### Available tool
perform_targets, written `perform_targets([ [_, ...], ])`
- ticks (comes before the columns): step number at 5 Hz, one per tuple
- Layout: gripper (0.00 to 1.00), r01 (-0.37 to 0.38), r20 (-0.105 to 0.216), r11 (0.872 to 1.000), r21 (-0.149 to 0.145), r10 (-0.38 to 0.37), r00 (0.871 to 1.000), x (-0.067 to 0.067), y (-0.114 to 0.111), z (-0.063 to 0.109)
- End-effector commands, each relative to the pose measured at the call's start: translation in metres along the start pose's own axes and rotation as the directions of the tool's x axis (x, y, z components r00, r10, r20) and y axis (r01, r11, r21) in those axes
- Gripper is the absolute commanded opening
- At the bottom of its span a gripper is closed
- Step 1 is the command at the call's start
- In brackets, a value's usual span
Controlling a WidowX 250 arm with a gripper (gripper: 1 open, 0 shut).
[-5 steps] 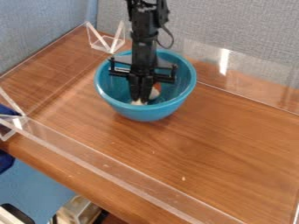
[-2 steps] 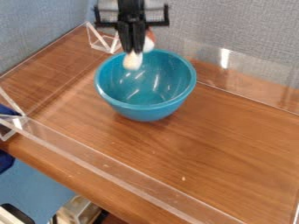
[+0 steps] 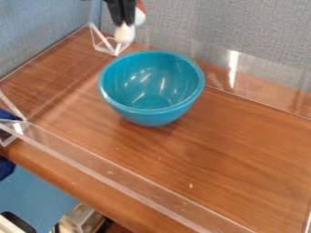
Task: Remove the mushroom from inside the blue bowl and put it on the table
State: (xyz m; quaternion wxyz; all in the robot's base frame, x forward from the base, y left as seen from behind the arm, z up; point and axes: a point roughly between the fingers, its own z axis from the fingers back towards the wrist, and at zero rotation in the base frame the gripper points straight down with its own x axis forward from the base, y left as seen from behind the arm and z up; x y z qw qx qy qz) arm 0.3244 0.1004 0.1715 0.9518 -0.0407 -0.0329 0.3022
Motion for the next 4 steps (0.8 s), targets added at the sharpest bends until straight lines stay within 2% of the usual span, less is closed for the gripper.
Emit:
perform_targets([
  [1, 0.00, -0.096, 0.092, 0.995, -0.012, 0.097, 0.991, 0.014, 0.016, 0.027],
  [2, 0.00, -0.136, 0.087, 0.991, 0.000, 0.135, 0.987, 0.014, 0.021, 0.017],
  [3, 0.00, -0.132, 0.074, 0.991, 0.011, 0.131, 0.989, 0.002, 0.017, 0.010],
  [4, 0.00, -0.130, 0.068, 0.991, 0.017, 0.129, 0.989, -0.003, 0.010, 0.008],
])
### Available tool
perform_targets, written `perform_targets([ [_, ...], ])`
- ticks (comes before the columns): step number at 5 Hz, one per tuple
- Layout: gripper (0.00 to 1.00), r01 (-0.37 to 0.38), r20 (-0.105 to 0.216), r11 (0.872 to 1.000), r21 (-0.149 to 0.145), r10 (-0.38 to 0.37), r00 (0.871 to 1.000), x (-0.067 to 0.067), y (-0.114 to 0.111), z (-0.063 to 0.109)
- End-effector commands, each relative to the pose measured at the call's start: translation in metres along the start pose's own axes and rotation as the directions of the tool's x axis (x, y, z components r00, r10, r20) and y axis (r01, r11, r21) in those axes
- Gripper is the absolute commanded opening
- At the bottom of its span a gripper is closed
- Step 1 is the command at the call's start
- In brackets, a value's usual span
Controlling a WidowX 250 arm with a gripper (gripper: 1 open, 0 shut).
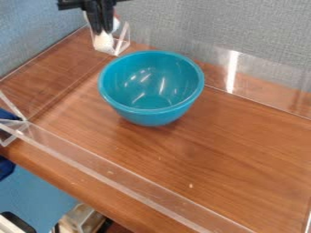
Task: Remove the mushroom from inside the blue bowl and put it on the table
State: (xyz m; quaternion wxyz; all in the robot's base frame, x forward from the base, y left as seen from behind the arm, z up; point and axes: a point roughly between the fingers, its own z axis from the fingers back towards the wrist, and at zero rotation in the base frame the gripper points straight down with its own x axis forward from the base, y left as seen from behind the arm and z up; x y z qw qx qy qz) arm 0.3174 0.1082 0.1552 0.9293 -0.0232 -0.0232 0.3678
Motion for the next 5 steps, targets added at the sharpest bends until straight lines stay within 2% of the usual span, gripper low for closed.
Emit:
perform_targets([
  [1, 0.00, -0.016, 0.065, 1.000, -0.016, 0.017, 0.998, 0.001, -0.004, 0.020],
  [2, 0.00, -0.052, 0.069, 0.999, -0.004, 0.052, 0.996, 0.008, -0.002, 0.016],
  [3, 0.00, -0.101, 0.073, 0.995, 0.017, 0.099, 0.992, 0.034, 0.004, 0.000],
  [5, 0.00, -0.234, 0.086, 0.971, 0.043, 0.230, 0.969, 0.086, 0.014, -0.027],
])
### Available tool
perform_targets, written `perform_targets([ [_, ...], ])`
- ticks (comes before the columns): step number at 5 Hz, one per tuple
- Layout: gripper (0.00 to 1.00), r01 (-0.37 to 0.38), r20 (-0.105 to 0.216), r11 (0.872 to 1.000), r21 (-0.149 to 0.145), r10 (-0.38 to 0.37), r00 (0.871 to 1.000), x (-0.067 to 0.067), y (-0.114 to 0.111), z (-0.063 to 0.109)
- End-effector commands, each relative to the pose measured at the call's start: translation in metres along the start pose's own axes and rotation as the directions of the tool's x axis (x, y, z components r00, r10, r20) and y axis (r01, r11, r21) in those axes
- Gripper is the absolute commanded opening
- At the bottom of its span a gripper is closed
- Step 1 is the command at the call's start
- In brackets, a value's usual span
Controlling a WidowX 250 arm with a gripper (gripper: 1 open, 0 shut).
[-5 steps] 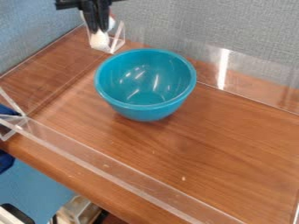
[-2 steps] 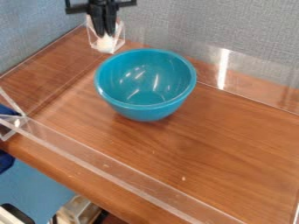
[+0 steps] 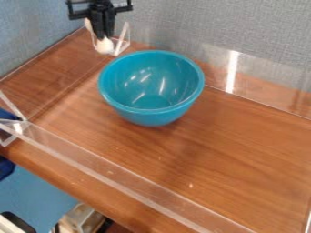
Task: Remove the mushroom from inside the blue bowl and put it on the table
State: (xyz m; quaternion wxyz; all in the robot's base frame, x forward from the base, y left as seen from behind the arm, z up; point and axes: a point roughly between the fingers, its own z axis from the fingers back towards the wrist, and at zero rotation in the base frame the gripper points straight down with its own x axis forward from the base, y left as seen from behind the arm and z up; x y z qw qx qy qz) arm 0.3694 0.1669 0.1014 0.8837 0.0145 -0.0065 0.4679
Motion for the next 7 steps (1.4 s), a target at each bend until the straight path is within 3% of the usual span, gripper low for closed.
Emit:
perform_targets([
  [1, 0.00, -0.081, 0.074, 0.996, -0.033, 0.083, 0.994, 0.030, 0.003, 0.013],
  [2, 0.00, -0.129, 0.078, 0.991, -0.023, 0.131, 0.988, 0.038, 0.000, -0.003],
  [4, 0.00, -0.181, 0.083, 0.983, -0.009, 0.182, 0.980, 0.039, -0.011, -0.027],
  [7, 0.00, -0.212, 0.088, 0.977, -0.002, 0.212, 0.973, 0.047, -0.018, -0.038],
])
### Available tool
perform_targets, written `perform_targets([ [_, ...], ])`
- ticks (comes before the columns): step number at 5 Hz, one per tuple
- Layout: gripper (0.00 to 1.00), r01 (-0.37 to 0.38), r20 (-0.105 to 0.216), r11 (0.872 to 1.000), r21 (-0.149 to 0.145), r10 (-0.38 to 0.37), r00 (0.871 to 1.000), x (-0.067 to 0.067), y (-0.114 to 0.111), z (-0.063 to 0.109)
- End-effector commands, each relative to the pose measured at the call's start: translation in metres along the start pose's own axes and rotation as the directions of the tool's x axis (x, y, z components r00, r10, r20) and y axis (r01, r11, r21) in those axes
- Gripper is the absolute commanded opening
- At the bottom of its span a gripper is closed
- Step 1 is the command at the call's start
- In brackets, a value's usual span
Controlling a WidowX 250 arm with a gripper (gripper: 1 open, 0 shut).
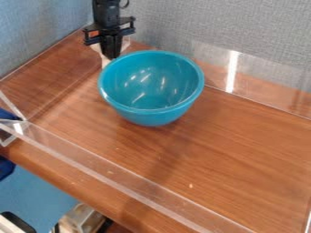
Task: Remove the mushroom from inside the blue bowl and put it on the table
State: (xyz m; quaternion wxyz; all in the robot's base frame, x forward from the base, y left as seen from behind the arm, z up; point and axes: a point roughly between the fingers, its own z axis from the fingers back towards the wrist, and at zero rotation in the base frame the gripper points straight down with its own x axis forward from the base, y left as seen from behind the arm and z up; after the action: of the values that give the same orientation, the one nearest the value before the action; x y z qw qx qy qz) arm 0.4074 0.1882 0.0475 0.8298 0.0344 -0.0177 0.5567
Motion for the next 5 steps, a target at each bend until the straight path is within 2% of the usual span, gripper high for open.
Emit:
perform_targets([
  [1, 0.00, -0.013, 0.051, 1.000, -0.022, 0.015, 0.999, 0.0116, -0.0014, 0.0143],
  [5, 0.00, -0.037, 0.059, 0.999, -0.016, 0.038, 0.998, 0.0130, -0.0021, 0.0117],
])
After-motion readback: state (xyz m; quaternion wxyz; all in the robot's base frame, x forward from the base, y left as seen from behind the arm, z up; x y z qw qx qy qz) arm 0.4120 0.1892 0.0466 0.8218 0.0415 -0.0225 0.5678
